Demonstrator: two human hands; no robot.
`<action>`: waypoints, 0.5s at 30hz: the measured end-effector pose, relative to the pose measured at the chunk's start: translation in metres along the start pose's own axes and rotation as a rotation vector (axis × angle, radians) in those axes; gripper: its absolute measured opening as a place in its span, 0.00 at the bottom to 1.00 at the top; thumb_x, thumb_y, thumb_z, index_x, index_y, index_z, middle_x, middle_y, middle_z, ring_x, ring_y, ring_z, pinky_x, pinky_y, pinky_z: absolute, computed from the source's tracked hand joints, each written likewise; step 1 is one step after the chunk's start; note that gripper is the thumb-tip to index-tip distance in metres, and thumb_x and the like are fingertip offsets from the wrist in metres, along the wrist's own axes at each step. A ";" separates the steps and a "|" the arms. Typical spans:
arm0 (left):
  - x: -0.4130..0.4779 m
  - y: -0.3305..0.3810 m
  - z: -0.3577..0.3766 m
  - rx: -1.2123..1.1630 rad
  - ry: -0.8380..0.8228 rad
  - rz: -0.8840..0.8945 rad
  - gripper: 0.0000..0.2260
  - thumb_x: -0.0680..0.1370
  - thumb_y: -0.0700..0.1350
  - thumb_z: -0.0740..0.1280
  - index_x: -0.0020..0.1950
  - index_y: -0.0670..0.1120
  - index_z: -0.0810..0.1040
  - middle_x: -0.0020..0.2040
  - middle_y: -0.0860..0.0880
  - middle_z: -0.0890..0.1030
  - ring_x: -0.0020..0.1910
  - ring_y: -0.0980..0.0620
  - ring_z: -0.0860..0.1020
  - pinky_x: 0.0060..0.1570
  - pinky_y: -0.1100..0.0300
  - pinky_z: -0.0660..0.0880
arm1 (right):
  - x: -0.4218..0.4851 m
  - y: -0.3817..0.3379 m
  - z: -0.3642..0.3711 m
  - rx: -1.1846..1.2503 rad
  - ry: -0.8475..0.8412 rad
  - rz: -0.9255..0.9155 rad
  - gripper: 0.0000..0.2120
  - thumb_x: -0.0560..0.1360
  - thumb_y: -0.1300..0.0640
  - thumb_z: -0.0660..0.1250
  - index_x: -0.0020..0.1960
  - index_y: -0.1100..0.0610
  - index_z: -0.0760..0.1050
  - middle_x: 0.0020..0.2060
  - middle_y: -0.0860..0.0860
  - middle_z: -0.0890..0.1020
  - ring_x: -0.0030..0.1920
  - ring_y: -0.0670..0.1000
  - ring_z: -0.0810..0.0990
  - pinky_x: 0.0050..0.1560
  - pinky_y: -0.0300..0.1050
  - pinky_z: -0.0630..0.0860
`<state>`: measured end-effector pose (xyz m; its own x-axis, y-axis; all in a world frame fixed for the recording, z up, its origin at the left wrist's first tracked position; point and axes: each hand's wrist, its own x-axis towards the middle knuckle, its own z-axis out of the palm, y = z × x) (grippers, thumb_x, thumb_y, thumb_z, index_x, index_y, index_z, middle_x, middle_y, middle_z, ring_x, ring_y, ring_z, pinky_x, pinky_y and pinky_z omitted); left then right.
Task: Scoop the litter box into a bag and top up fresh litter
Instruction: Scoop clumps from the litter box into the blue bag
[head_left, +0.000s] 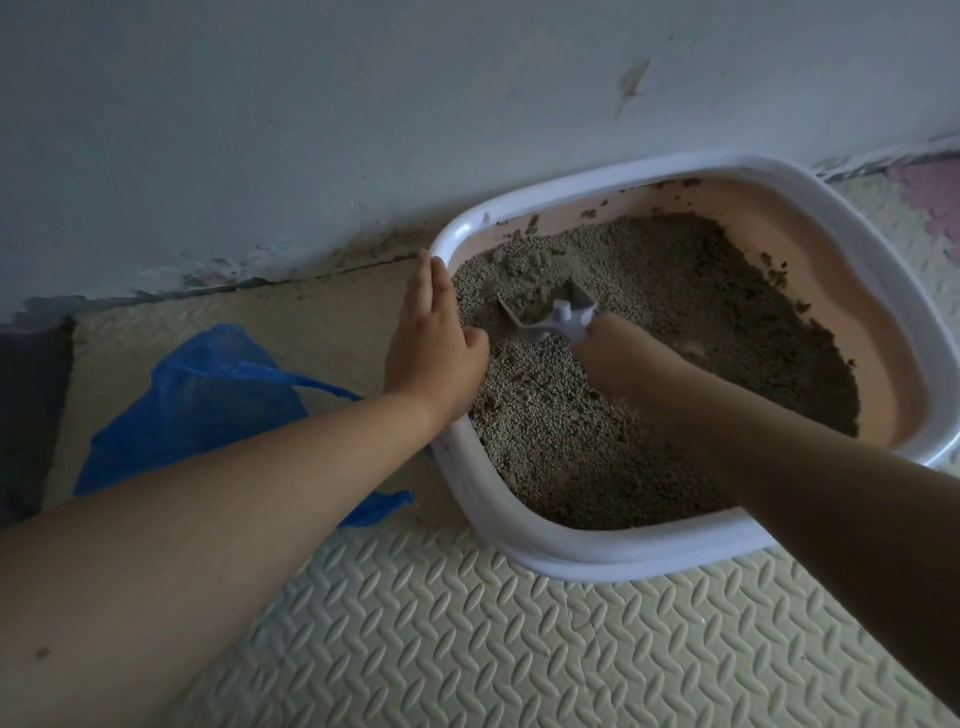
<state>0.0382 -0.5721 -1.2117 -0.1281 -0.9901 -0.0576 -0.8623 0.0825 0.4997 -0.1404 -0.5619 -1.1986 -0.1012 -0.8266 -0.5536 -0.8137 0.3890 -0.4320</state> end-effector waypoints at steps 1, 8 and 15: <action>0.000 0.000 0.000 -0.003 0.000 -0.001 0.32 0.80 0.47 0.56 0.78 0.44 0.43 0.78 0.50 0.40 0.77 0.50 0.46 0.70 0.58 0.56 | 0.008 -0.002 0.005 0.040 0.033 -0.011 0.08 0.78 0.63 0.55 0.53 0.64 0.71 0.36 0.55 0.71 0.34 0.52 0.68 0.31 0.40 0.65; 0.000 0.000 0.001 -0.011 0.007 -0.001 0.32 0.80 0.47 0.57 0.78 0.45 0.42 0.78 0.51 0.39 0.77 0.51 0.45 0.66 0.63 0.53 | 0.022 0.008 0.033 0.373 0.135 -0.014 0.12 0.80 0.58 0.54 0.61 0.61 0.65 0.41 0.53 0.74 0.33 0.49 0.70 0.30 0.43 0.64; 0.001 0.000 -0.001 -0.001 -0.002 0.000 0.32 0.80 0.46 0.57 0.78 0.44 0.43 0.78 0.51 0.39 0.77 0.51 0.45 0.70 0.59 0.55 | 0.005 0.035 0.036 0.421 0.166 -0.167 0.13 0.82 0.52 0.53 0.63 0.57 0.65 0.37 0.50 0.72 0.33 0.48 0.68 0.35 0.47 0.65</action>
<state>0.0384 -0.5734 -1.2110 -0.1287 -0.9899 -0.0593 -0.8621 0.0821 0.5001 -0.1490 -0.5377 -1.2420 -0.1071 -0.9322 -0.3457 -0.5274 0.3481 -0.7751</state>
